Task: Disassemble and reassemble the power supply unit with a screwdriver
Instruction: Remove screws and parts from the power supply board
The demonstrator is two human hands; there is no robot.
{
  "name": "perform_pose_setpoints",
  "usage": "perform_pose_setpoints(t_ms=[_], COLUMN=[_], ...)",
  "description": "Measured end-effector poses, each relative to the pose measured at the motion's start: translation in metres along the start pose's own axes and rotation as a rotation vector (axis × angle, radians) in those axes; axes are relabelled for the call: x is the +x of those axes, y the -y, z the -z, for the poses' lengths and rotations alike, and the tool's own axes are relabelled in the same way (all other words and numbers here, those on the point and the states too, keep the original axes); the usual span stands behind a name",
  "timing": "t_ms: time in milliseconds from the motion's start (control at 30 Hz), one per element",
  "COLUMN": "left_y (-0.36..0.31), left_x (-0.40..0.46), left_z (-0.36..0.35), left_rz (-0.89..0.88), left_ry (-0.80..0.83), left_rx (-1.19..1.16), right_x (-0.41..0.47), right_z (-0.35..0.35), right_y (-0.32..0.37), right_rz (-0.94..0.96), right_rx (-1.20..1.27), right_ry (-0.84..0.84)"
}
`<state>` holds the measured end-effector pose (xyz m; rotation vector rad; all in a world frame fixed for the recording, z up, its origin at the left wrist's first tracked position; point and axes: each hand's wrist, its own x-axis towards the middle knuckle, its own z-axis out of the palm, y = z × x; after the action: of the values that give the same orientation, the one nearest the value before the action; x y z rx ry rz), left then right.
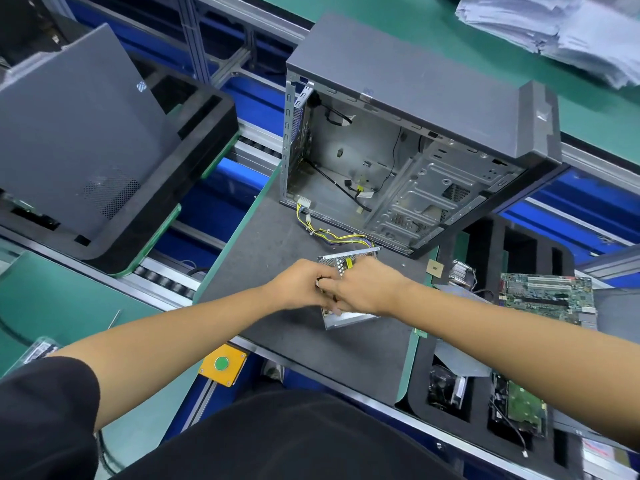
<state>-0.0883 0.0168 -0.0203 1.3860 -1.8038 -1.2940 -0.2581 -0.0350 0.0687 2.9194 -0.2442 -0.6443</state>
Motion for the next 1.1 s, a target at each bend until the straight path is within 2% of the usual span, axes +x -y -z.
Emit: perform_pose_setpoints(t_ms=[100,300,367,500,600,633,700,767,800,833,900,1000,1067,1100], left_y=[0.0,-0.017,-0.016,-0.01,-0.009,-0.01,-0.011,-0.01,-0.009,-0.006,-0.007,-0.006,-0.004,-0.003], left_x=[0.003,0.006,0.006,0.003,0.0,0.0,0.0,0.002,0.002,0.004,0.003,0.003,0.003,0.002], left_z=[-0.003,0.003,0.005,-0.001,-0.001,0.0,0.004,0.007,0.009,0.011,0.015,0.01,0.006,0.006], left_rz=[0.018,-0.054,-0.018,0.05,0.027,0.025,0.058,0.075,0.053,0.032,0.033,0.081,0.088,0.071], left_ry=[-0.009,0.188,0.18,0.038,0.079,0.102,0.14,0.184,0.198,0.206,0.184,0.043,0.02,0.061], left_rx=[0.049,0.079,0.072,0.138,0.038,-0.003,-0.115,-0.08,-0.009,0.008,-0.026,0.058,0.061,0.031], right_x=[0.002,-0.008,-0.007,0.002,0.005,0.004,0.003,0.003,0.004,0.006,0.01,0.016,0.015,0.013], right_z=[-0.002,-0.001,-0.004,-0.009,-0.011,-0.009,-0.006,-0.001,0.0,0.0,0.0,-0.007,-0.005,-0.003], right_y=[0.003,-0.014,-0.011,0.009,0.012,0.008,-0.003,-0.012,-0.014,-0.013,-0.004,0.011,0.009,0.004], right_rz=[-0.056,0.212,0.157,-0.078,-0.234,-0.211,-0.024,0.154,0.17,0.127,-0.093,-0.39,-0.362,-0.245], right_rx=[-0.022,-0.036,0.015,0.104,0.179,0.195,0.145,0.058,0.06,0.101,0.247,0.453,0.452,0.371], right_ry=[0.004,0.087,0.074,0.052,0.061,0.048,0.002,0.053,0.06,0.053,0.074,0.112,0.074,0.04])
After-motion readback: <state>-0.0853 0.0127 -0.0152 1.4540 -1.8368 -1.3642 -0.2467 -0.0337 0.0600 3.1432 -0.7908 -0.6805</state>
